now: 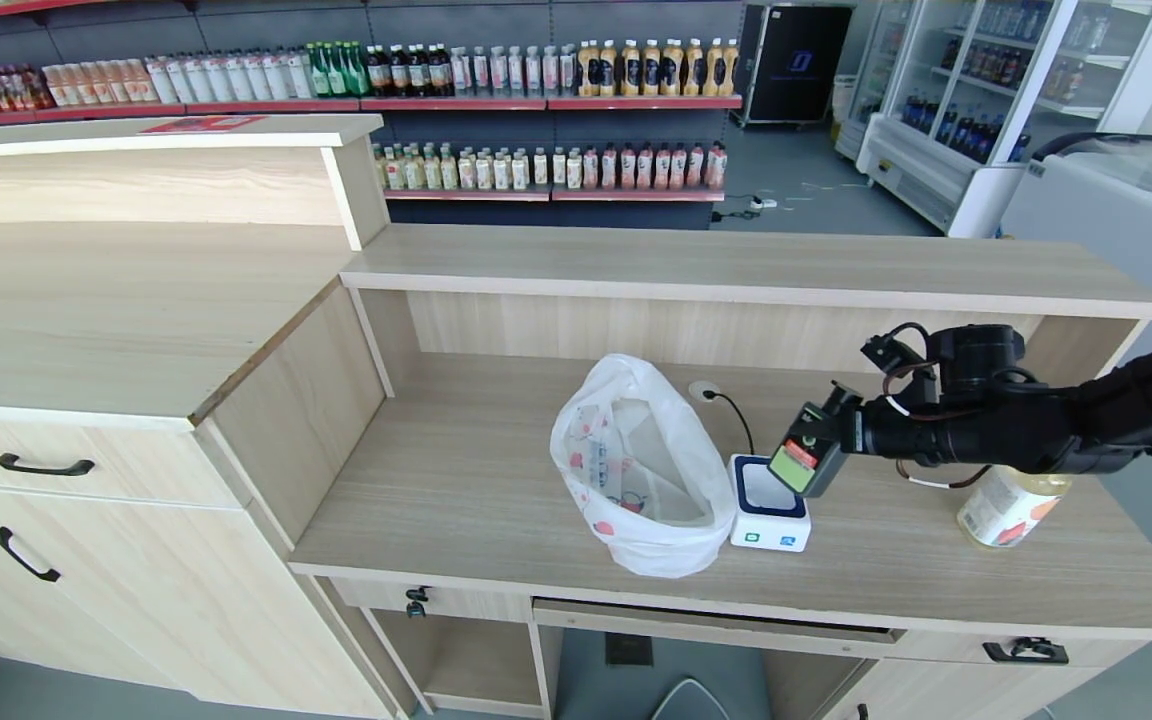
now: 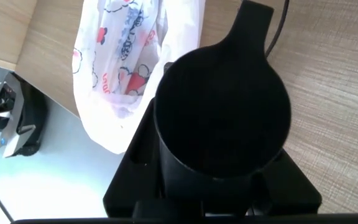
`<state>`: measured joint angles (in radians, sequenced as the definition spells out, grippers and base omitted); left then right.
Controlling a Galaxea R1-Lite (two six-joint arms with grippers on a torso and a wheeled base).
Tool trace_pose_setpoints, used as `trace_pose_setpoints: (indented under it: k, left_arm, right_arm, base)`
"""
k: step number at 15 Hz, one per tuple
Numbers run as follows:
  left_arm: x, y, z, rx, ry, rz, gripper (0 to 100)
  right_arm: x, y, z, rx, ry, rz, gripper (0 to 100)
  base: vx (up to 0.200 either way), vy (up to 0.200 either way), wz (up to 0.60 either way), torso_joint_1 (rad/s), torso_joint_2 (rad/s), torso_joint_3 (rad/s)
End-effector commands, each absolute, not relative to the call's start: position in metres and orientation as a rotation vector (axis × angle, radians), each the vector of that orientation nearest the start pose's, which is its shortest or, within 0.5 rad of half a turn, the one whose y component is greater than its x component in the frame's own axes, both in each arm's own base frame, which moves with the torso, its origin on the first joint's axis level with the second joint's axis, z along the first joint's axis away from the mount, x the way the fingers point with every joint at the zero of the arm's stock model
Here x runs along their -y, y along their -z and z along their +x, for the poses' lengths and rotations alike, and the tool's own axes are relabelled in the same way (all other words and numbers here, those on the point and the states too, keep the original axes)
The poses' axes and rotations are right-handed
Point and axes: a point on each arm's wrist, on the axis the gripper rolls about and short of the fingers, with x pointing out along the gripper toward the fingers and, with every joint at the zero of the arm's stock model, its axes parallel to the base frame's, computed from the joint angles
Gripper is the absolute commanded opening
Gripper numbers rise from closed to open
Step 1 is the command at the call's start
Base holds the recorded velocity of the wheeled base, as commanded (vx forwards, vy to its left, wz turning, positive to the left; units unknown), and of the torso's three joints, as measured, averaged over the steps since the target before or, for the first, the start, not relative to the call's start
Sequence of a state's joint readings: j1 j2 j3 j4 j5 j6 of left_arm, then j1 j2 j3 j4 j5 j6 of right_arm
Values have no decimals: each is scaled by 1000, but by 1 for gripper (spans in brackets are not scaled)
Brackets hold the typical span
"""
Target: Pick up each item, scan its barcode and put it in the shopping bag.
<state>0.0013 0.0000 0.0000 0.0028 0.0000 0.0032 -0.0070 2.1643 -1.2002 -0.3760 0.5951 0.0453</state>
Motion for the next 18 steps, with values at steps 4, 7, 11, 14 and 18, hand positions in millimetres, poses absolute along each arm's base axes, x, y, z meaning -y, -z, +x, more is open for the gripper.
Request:
trace_pose_setpoints:
  k: [4, 7, 11, 14, 18]
  left_arm:
    - [0, -75, -23, -3, -2, 3, 100]
    - [0, -75, -23, -5, -2, 3, 100]
    - [0, -75, -23, -5, -2, 3, 100]
    - [0, -75, -23, -5, -2, 3, 100]
    - [0, -75, -23, -5, -2, 3, 100]
  right_arm:
    - [-20, -87, 416, -577, -575, 229, 0]
    - [-23, -84, 416, -582, -578, 230, 0]
    - [-27, -85, 418, -576, -586, 225, 0]
    - [-30, -92, 416, -557, -595, 208, 0]
    - [-2, -143, 365, -361, -335, -282, 0]
  base:
    - [0, 0, 0, 0, 0, 0]
    - [0, 0, 0, 0, 0, 0]
    - [0, 0, 0, 0, 0, 0]
    - [0, 0, 0, 0, 0, 0]
    - [0, 0, 0, 0, 0, 0]
